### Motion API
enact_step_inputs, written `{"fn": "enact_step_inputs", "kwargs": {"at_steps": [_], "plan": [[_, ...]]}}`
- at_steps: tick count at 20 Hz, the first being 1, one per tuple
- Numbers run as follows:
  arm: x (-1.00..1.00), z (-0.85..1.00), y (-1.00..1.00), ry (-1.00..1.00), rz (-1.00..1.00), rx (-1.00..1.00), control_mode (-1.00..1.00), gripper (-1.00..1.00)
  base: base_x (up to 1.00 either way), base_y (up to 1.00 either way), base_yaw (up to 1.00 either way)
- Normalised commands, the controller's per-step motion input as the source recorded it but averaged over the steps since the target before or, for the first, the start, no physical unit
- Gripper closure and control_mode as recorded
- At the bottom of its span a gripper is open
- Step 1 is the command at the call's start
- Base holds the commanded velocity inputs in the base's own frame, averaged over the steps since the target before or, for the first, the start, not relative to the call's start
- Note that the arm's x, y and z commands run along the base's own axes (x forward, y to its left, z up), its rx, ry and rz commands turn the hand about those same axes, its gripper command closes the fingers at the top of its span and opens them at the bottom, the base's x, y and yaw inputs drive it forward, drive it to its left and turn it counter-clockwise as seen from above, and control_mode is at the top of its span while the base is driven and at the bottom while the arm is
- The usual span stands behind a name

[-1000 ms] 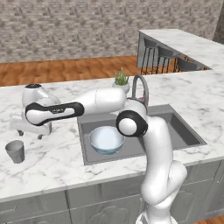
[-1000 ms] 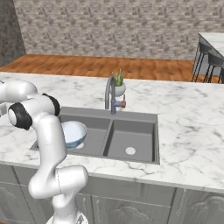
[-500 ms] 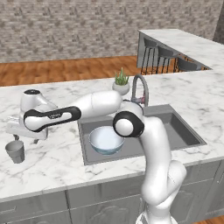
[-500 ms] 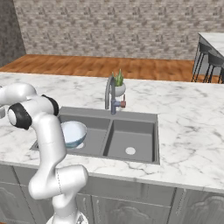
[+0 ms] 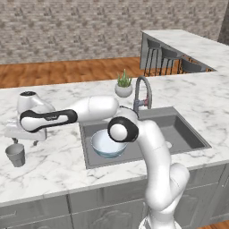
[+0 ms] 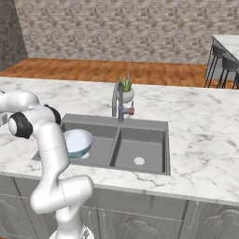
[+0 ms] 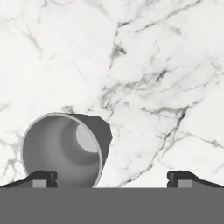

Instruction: Place the bowl in the left basin and the glass cup in the right basin of the sink.

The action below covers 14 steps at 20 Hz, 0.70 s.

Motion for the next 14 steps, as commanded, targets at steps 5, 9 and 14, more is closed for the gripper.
{"fn": "enact_step_inputs", "kwargs": {"at_steps": [5,9,14], "plan": [[0.01,-0.05,0.11,0.0,0.0,0.0,-1.0,-1.0,0.0,0.0,0.0],[0.05,-0.11,0.13,0.0,0.01,0.0,-1.0,-1.0,0.0,0.0,0.0],[0.03,-0.28,0.01,0.0,0.0,-0.01,-1.0,-1.0,0.0,0.0,0.0]]}}
